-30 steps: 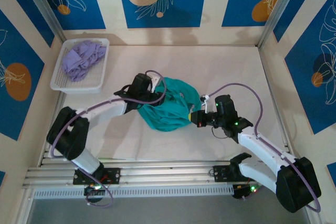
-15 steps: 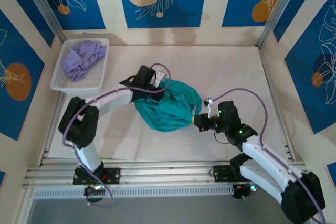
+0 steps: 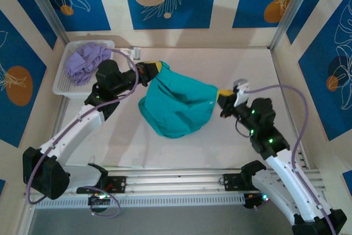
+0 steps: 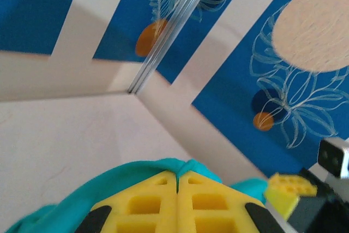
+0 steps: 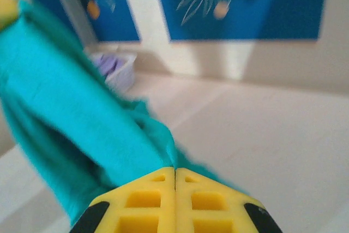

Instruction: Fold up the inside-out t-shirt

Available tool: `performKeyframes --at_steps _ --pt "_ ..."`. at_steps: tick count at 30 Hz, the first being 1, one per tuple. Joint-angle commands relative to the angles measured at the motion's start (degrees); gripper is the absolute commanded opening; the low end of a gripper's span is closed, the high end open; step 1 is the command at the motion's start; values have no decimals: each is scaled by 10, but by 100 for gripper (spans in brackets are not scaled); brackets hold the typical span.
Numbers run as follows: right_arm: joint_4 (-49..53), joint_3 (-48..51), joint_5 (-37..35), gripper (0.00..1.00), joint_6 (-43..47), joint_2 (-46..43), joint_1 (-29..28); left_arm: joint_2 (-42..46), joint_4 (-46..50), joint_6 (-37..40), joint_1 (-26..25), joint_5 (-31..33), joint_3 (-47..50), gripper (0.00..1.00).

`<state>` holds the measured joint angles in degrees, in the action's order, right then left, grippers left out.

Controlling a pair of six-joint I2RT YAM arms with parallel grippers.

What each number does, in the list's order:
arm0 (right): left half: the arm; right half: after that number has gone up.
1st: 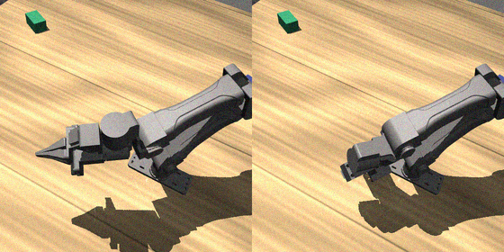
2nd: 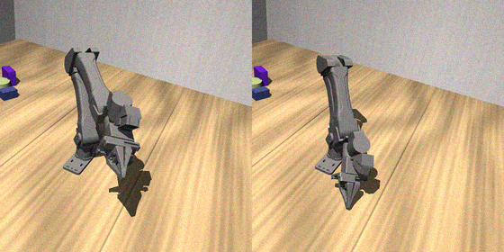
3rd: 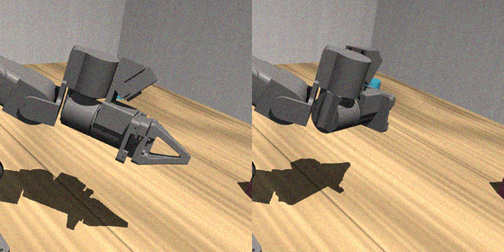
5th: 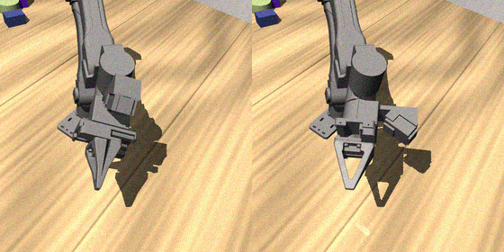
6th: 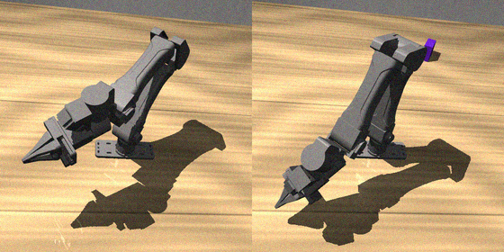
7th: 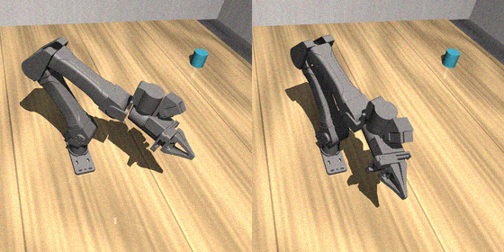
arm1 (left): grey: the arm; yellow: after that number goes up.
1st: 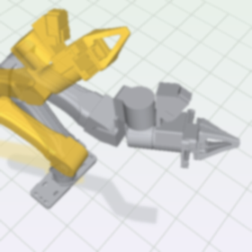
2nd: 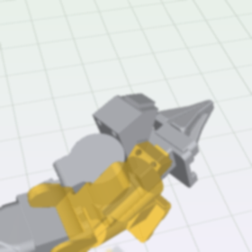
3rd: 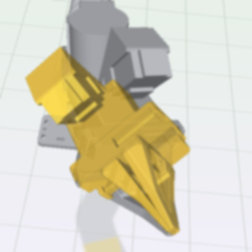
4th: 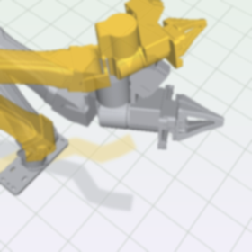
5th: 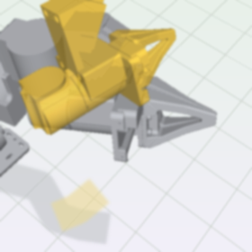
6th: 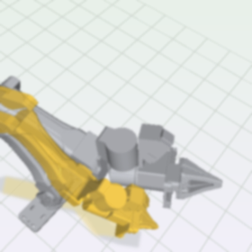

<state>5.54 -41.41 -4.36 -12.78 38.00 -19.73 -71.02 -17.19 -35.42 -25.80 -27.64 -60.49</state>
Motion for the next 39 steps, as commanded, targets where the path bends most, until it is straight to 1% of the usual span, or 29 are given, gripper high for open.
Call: performKeyframes --at_steps 1,3,5,8,10,12,15,17,21,22,24,25,28,31,34,37,38,39 --pt "17 -114 -2 0 5 67 46 -13 -56 -29 -21 2 -40 0" --pt "46 -192 24 0 -1 122 74 -34 -47 -7 -50 1 -60 0" --pt "64 -254 61 0 -9 171 99 -49 -46 12 -77 -1 -59 0" --pt "84 -310 116 0 -15 239 115 -54 -57 37 -93 10 -3 0" --pt "75 -316 171 0 -9 274 112 -50 -68 55 -91 38 62 0" --pt "58 -302 220 0 3 296 95 -42 -76 70 -88 73 119 0" --pt "60 -275 235 0 50 317 48 -42 -79 85 -87 103 185 0" --pt "65 -256 249 0 63 330 26 -45 -69 98 -86 123 213 5" --pt "68 -219 285 0 64 361 -3 -37 -24 150 -86 162 244 35" --pt "75 -216 289 0 67 368 -7 -31 -17 163 -86 170 249 41" --pt "85 -213 298 0 71 382 -14 -17 -9 189 -88 184 258 47" --pt "87 -212 302 0 71 387 -16 -13 -10 198 -90 184 260 50" --pt "91 -215 308 0 67 403 -21 -21 -3 224 -109 156 244 56" --pt "94 -223 311 0 62 415 -25 -49 32 258 -137 169 214 60" --pt "98 -234 310 0 54 428 -25 -86 54 278 -154 188 187 61" --pt "107 -249 311 0 48 442 -26 -138 55 285 -160 198 156 61" --pt "110 -253 311 0 47 446 -25 -158 59 284 -160 212 142 60" --pt "116 -259 309 0 46 450 -24 -182 69 279 -160 243 124 57"
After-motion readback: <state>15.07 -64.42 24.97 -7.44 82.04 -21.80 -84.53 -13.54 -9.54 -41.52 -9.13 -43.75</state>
